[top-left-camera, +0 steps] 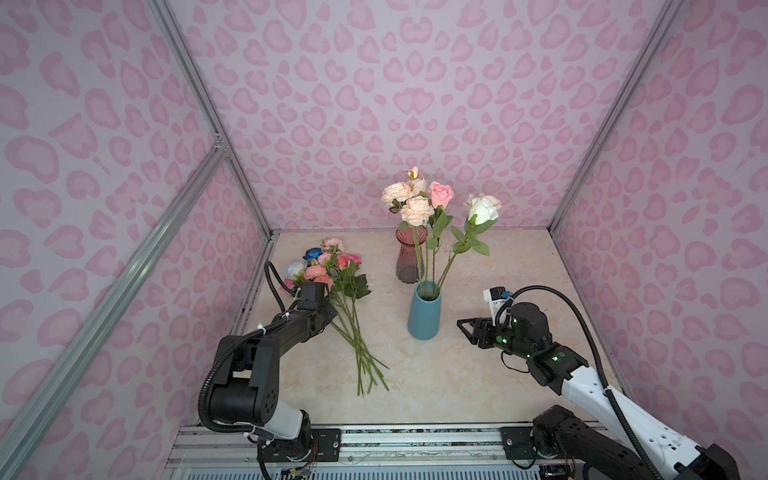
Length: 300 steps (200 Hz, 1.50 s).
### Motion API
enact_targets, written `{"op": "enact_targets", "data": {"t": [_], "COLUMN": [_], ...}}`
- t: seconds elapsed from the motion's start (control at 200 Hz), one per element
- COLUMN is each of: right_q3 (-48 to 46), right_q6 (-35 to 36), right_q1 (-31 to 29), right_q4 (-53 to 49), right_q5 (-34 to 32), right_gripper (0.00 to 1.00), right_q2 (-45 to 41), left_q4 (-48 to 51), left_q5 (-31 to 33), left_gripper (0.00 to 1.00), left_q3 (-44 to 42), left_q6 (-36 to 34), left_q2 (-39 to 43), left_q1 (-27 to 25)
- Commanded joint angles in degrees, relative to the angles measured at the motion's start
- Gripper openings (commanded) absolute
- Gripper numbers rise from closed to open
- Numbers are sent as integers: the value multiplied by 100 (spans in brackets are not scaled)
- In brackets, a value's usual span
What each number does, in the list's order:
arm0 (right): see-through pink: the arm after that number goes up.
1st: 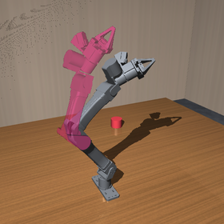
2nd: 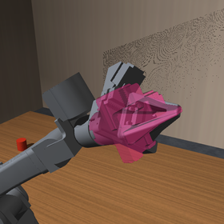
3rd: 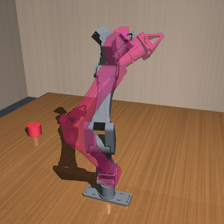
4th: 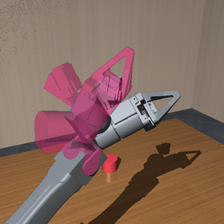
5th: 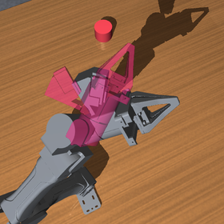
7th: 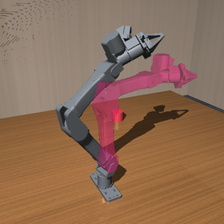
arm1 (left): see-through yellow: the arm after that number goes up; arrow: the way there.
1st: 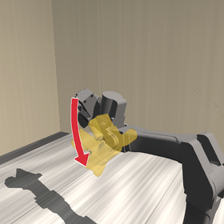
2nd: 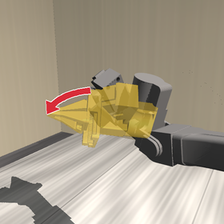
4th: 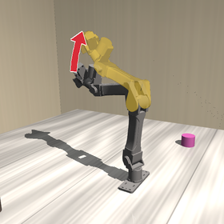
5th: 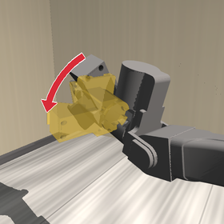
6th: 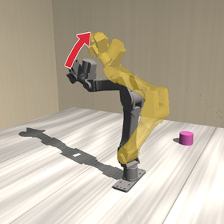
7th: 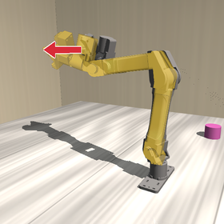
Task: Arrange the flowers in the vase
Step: 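Grasp the pale blue rose stem in the pile with the left gripper, then lift the pale blue rose high toward the teal cup with the left gripper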
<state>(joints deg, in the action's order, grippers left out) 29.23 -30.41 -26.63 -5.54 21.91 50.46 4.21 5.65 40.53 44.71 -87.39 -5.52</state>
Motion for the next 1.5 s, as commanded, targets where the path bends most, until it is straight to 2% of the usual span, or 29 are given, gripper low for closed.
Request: {"op": "enact_targets", "data": {"t": [0.0,0.175,0.455,0.775,0.87,0.95,1.205,1.495], "right_q3": [-59,-34,-23,30,81,78,139,347], "right_q6": [-16,-43,-76,-188,-184,-175,-202,-146], "right_q1": [-7,-9,-9,-22,-23,-25,-31,-26], "right_q4": [171,166,174,335,320,312,384,309], "right_q5": [-35,10,14,98,129,69,63,124], "right_gripper": [56,55,55,55,55,55,55,55], "right_q2": [38,56,29,149,131,97,96,166], "left_q4": [-40,-2,499,1123,1155,928,-228,-1779], "left_q5": [17,-36,-147,4,-189,-384,-422,-580], "left_gripper": [4,4,4,3,3,3,3,3], "left_q3": [10,-113,-82,567,868,1022,1499,2372], "left_q6": [-119,-107,-343,-756,-920,-1135,-1777,-2114], "left_q2": [123,479,1684,2988,3255,3498,3971,3202], "left_q1": [9,12,0,-56,-95,-197,-948,-1964]}}
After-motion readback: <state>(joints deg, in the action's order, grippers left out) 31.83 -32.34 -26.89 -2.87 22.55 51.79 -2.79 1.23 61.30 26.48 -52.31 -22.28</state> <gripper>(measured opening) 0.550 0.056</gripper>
